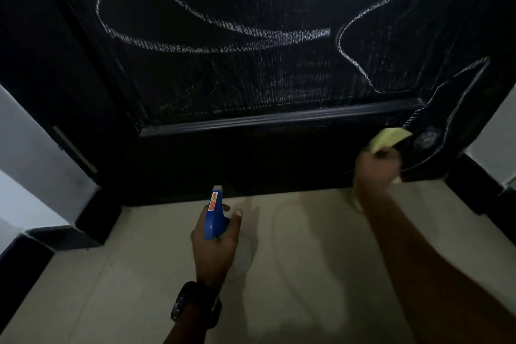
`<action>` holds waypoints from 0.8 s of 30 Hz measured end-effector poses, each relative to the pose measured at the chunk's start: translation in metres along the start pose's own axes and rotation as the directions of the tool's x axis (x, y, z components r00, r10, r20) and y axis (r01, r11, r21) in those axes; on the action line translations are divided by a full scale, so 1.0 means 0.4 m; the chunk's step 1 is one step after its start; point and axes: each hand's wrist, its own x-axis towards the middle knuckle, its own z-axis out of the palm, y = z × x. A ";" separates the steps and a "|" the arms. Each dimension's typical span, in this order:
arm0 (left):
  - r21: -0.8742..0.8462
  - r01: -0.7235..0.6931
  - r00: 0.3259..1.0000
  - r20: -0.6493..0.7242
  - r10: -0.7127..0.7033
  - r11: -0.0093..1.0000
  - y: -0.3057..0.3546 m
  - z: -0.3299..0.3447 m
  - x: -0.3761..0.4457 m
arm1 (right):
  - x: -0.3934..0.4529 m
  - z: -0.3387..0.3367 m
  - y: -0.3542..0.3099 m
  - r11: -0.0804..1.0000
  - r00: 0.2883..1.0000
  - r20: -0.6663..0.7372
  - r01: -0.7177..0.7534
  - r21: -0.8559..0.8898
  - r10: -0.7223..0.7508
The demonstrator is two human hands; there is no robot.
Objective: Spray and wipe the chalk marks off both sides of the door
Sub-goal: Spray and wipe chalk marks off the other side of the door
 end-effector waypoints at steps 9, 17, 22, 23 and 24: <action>-0.012 -0.027 0.999 0.027 0.027 1.000 0.010 0.094 0.016 | -0.235 0.154 0.045 0.988 0.970 0.242 -0.065 0.141 0.029; -0.026 -0.027 0.999 0.045 0.028 0.999 0.028 0.163 0.021 | 0.163 -0.050 0.133 0.935 0.916 -0.228 -0.283 0.213 0.329; -0.075 -0.001 0.998 0.062 0.006 0.997 0.060 0.220 0.012 | 0.003 0.036 0.137 0.933 0.948 0.031 -0.319 0.165 0.318; -0.083 -0.010 0.998 0.066 0.016 0.997 0.067 0.229 0.009 | -0.026 0.052 0.140 0.924 0.944 0.051 -0.329 0.193 0.326; -0.082 -0.017 0.997 0.070 0.023 0.996 0.072 0.235 0.006 | -0.045 0.059 0.132 0.912 0.939 0.048 -0.342 0.226 0.340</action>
